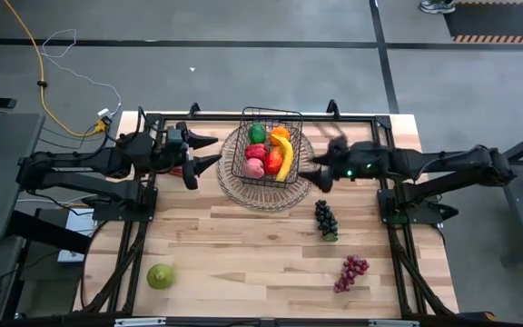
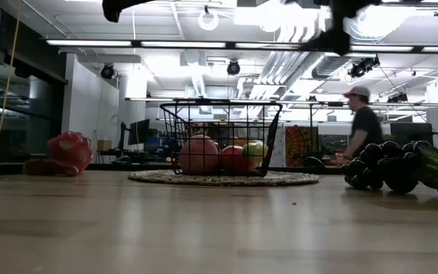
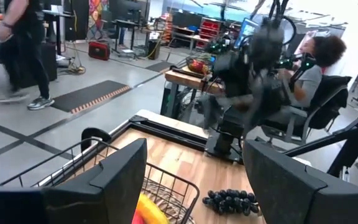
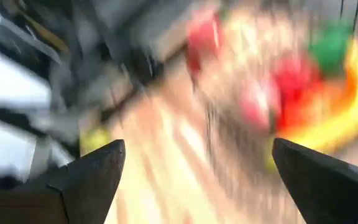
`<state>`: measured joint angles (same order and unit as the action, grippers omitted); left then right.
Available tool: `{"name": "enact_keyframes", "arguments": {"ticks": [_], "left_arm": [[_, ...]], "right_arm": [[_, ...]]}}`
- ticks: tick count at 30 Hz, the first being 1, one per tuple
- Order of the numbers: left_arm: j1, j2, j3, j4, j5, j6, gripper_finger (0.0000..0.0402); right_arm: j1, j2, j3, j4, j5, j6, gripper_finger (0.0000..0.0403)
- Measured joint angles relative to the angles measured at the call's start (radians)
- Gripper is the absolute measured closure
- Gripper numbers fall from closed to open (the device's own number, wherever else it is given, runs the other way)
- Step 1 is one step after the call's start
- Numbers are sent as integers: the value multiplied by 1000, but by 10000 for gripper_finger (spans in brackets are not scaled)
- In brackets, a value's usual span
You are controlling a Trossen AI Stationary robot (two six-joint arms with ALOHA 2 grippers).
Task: Build produce basket
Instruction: Put the black grapes into the black wire basket
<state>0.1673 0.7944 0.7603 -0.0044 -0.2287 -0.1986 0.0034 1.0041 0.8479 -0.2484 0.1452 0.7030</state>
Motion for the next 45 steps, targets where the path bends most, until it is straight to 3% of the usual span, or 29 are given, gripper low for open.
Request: {"name": "enact_keyframes", "arguments": {"ticks": [6,10,18,30,39,45], "left_arm": [[0,5,0,-7,-19,0,149],[1,11,0,-8,-26,0,149],[1,15,0,-13,-29,0,149],[1,15,0,-30,-29,0,149],[1,15,0,-31,-29,0,149],[1,15,0,-45,-30,0,149]], "right_arm": [[144,80,11,-426,-116,344,6],[235,172,11,-574,-127,544,6],[258,389,12,-556,-97,707,6],[239,624,12,-544,-67,741,6],[239,658,17,-537,-50,781,11],[239,660,16,-531,-42,780,74]]}}
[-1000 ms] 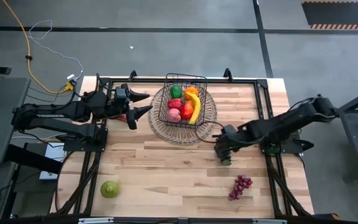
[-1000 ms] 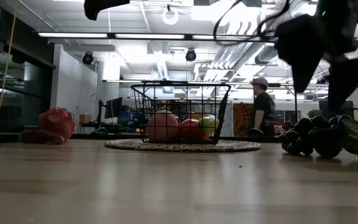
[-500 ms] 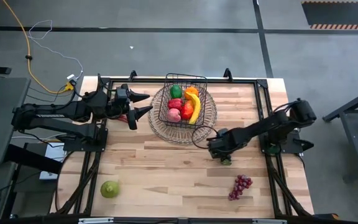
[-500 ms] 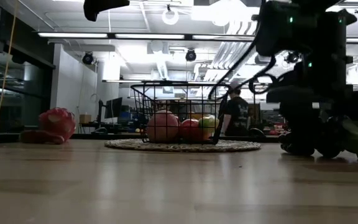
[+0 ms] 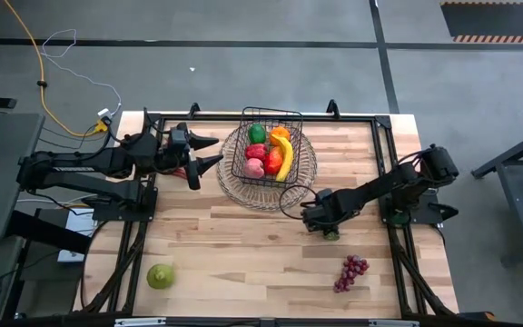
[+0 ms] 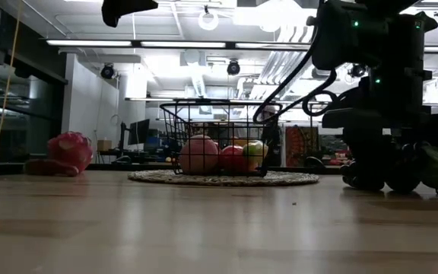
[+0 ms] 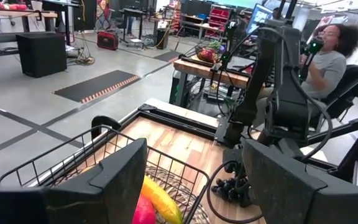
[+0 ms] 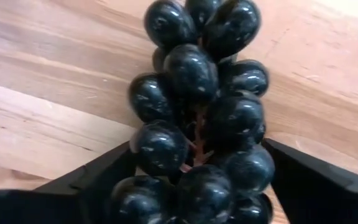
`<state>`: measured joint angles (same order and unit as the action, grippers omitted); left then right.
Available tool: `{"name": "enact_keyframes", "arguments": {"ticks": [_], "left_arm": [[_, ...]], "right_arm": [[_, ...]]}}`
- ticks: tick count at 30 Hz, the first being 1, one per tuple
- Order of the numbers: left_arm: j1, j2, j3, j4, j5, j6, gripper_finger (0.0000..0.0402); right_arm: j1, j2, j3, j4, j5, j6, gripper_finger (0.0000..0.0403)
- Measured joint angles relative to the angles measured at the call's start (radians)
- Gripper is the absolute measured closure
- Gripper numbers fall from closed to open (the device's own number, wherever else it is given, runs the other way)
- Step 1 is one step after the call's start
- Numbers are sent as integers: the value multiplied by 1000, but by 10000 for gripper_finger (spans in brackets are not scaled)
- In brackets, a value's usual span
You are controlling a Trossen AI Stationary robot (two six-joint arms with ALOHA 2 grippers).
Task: Build produce basket
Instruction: Put the black grapes into the black wire basket
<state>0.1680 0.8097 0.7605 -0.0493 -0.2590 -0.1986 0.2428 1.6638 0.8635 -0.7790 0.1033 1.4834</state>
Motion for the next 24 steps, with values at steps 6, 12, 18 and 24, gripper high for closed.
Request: {"name": "enact_keyframes", "arguments": {"ticks": [6,12,18,24], "left_arm": [[0,0,0,-17,-21,-5,149],[0,0,0,-16,-23,-8,149],[0,0,0,-16,-23,-8,149],[0,0,0,-15,-25,-8,149]], "right_arm": [[1,3,3,7,26,-3,151],[-1,0,25,-54,91,-70,199],[0,-109,108,-217,197,-190,220],[-21,-296,230,-238,383,-358,221]]}}
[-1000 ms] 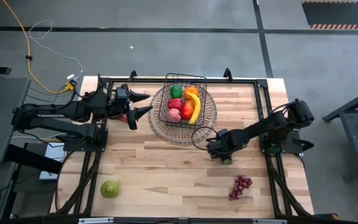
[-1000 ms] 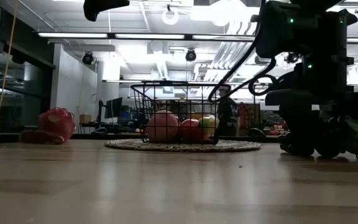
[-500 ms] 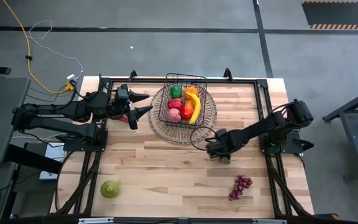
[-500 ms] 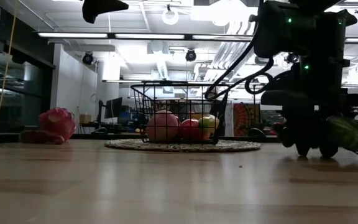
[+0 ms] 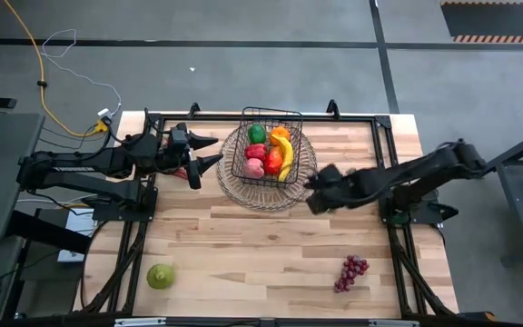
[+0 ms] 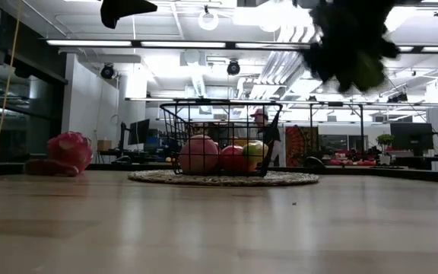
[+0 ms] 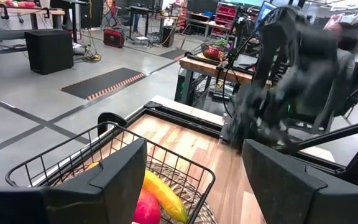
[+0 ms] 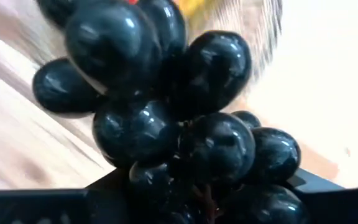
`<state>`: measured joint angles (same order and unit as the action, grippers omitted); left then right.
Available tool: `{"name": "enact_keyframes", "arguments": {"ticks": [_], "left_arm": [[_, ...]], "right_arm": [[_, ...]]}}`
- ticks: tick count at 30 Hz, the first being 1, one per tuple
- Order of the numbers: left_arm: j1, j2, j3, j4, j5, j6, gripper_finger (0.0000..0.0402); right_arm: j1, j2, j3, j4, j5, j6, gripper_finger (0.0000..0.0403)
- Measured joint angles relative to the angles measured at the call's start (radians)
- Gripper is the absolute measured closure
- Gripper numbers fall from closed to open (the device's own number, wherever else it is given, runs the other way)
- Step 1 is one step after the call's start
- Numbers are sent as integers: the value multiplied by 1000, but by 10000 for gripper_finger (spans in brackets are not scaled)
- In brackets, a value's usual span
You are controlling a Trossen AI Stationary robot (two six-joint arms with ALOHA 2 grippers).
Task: Build produce basket
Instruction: Put the black grapes into the black wire basket
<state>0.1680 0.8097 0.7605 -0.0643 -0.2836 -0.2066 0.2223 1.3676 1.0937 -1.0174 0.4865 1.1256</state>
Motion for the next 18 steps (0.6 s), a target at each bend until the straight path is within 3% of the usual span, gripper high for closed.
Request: {"name": "enact_keyframes", "arguments": {"ticks": [4,7,12,18], "left_arm": [[0,0,0,0,0,0,149],[0,0,0,1,0,0,149],[0,0,0,4,0,-1,149],[0,0,0,17,-14,-1,149]], "right_arm": [[-52,-92,64,142,98,-189,221],[-114,-122,76,361,109,-384,221],[-235,-105,76,701,-38,-645,221],[-350,-61,80,884,-194,-758,222]]}}
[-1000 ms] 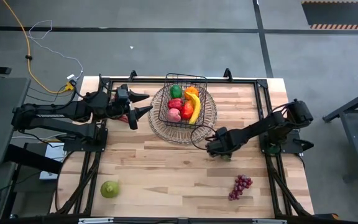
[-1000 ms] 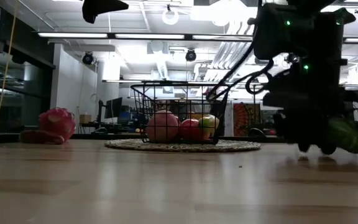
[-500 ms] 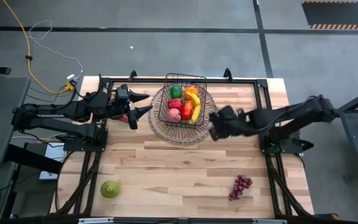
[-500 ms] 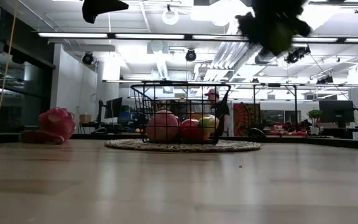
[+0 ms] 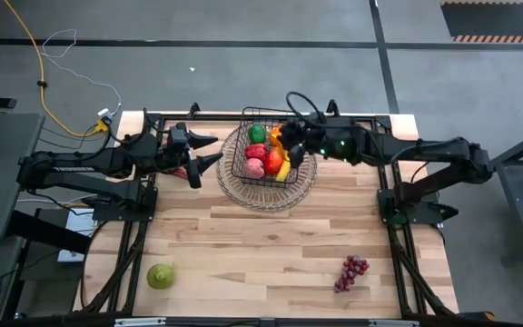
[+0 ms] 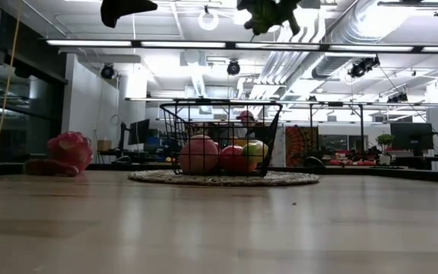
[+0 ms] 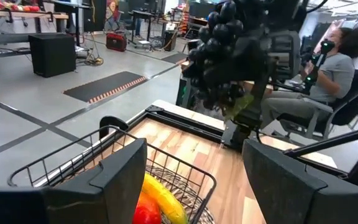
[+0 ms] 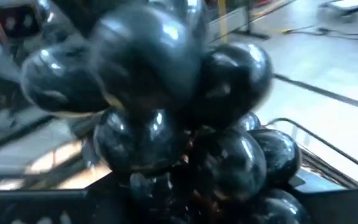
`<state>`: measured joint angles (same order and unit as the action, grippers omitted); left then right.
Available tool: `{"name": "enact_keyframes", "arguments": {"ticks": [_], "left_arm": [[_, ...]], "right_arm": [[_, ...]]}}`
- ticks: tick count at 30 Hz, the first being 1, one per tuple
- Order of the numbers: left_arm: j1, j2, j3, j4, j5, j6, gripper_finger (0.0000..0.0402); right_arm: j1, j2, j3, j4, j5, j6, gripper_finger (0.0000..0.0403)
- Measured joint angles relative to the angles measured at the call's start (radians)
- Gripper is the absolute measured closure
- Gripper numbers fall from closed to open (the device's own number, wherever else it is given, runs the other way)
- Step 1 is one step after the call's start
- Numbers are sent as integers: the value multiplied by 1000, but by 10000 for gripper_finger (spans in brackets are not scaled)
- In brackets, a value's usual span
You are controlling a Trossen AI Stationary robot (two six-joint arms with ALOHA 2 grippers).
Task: Build produce basket
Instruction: Put the black grapes into the black wire basket, then put the red chili pepper into the black wire basket
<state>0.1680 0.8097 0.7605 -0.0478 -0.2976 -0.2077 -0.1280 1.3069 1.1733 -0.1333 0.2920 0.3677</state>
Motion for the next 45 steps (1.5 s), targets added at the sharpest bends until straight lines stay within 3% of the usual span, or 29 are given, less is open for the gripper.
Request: {"name": "enact_keyframes", "arguments": {"ticks": [3,13,23,28,35,45], "left_arm": [[0,0,0,0,-2,0,149],[0,0,0,0,-5,0,149],[0,0,0,0,-5,0,149],[0,0,0,0,-5,0,149],[0,0,0,0,-5,0,149],[0,0,0,-3,-5,1,149]], "right_arm": [[-41,59,45,-71,-108,-40,222],[-75,354,254,-271,-184,-166,216],[-92,546,331,-435,-196,-327,124],[-92,556,332,-460,-196,-370,95],[-82,509,333,-530,-197,-368,91],[-64,264,272,-627,-195,-294,91]]}}
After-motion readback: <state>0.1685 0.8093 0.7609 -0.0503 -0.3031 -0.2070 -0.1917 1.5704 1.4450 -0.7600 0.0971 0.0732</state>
